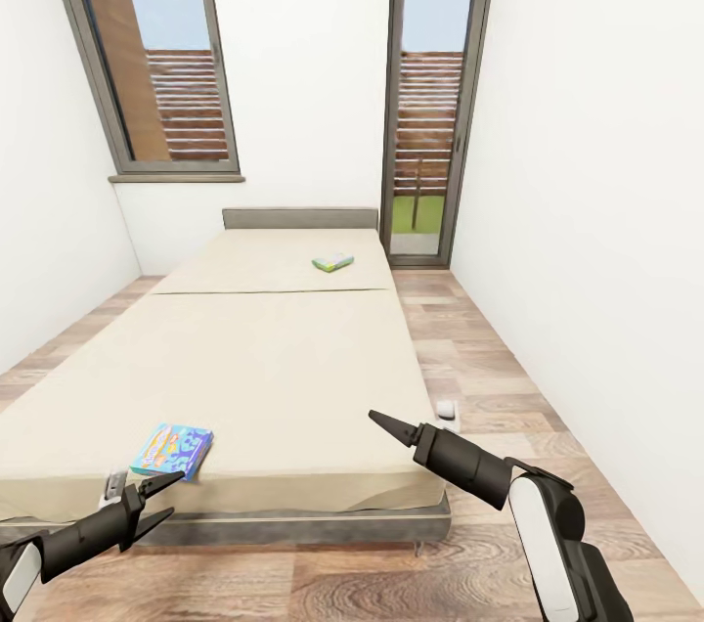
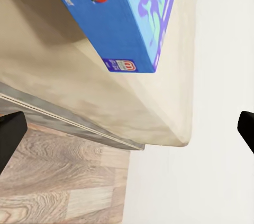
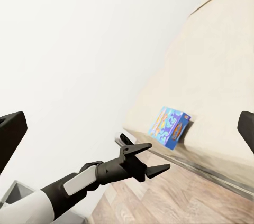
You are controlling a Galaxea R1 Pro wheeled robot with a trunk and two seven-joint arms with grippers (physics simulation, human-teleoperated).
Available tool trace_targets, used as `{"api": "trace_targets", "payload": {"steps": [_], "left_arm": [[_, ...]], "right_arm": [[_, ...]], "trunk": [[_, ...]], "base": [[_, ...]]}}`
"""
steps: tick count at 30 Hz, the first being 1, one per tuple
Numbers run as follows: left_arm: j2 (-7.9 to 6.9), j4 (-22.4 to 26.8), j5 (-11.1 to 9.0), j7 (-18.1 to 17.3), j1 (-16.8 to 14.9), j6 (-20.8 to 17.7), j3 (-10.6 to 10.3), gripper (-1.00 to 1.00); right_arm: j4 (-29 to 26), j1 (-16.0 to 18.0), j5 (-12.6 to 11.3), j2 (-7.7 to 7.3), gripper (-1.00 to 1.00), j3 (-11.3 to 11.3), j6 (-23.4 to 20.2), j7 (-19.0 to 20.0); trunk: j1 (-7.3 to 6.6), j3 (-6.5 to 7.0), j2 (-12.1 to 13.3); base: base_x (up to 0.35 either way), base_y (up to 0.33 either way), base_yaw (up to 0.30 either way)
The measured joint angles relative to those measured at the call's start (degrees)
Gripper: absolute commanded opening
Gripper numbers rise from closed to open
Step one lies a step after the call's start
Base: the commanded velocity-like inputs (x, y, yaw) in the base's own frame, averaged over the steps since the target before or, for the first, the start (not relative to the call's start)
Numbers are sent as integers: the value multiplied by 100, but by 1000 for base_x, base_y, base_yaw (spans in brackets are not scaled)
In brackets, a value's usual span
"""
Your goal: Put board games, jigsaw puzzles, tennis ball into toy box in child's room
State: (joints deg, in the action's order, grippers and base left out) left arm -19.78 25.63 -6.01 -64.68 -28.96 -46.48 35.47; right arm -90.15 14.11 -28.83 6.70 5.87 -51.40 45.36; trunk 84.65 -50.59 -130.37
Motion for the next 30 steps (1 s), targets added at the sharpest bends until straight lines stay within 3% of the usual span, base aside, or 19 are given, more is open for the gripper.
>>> {"api": "trace_targets", "payload": {"steps": [30], "left_arm": [[0,-1,1,1,0,0,0,100]], "right_arm": [[-2,0,0,-5,100,-2,8,0]], "trunk": [[-1,0,0]], "base": [[53,-5,0]]}}
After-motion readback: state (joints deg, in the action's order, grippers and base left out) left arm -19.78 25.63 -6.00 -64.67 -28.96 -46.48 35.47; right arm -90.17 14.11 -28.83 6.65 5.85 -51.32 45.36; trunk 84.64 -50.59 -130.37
